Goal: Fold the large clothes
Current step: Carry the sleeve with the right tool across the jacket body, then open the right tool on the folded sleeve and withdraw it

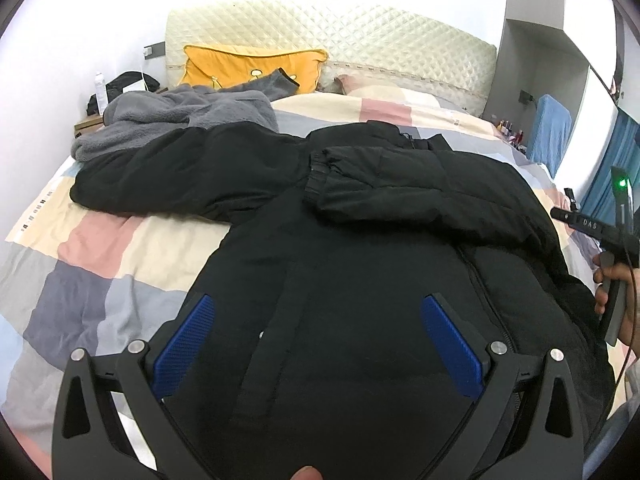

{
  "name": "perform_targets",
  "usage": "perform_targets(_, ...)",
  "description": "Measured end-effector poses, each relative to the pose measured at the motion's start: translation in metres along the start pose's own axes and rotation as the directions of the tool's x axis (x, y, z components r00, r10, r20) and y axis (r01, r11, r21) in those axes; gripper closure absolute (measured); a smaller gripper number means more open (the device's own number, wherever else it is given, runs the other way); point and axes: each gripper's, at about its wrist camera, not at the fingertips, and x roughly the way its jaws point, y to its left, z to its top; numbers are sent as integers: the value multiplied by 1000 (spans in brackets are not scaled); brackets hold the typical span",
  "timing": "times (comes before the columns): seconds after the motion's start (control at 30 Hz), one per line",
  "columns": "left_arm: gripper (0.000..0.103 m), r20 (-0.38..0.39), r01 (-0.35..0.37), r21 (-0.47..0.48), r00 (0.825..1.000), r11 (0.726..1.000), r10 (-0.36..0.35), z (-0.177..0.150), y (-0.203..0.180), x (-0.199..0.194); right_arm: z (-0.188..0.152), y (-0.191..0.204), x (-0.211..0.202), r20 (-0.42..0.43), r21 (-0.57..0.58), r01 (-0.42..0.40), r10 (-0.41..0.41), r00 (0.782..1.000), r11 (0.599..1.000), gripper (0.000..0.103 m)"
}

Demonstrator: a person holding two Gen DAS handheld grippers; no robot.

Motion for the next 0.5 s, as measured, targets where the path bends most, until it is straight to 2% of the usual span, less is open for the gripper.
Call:
perform_targets(0.07,0,-1,-6,6,1000,1000,6,-1,-1,1,-9,-8,4,-40,23,18,-17,999,1000,30)
perform_targets(0.17,0,-14,-8,-1,1000,1000,8,-3,-2,4,-18,-17,7,-89,60,-11,17,996,998,30)
perform_targets(0.27,0,-23,-4,-8,1000,1000,3,-4,-2,6,-28,-17,17,-168,18,1,2,986,1000,30)
perform_targets(0.37,0,-24,-8,-1,1000,1000,8,-5,-3,7,-35,-20,27,-187,-16,56,-58,981,998,30)
perform_targets(0.5,0,-32,-17,4,999,1000,17,-6,-5,9,-38,-35,38,-179,59,53,-42,983,997,30)
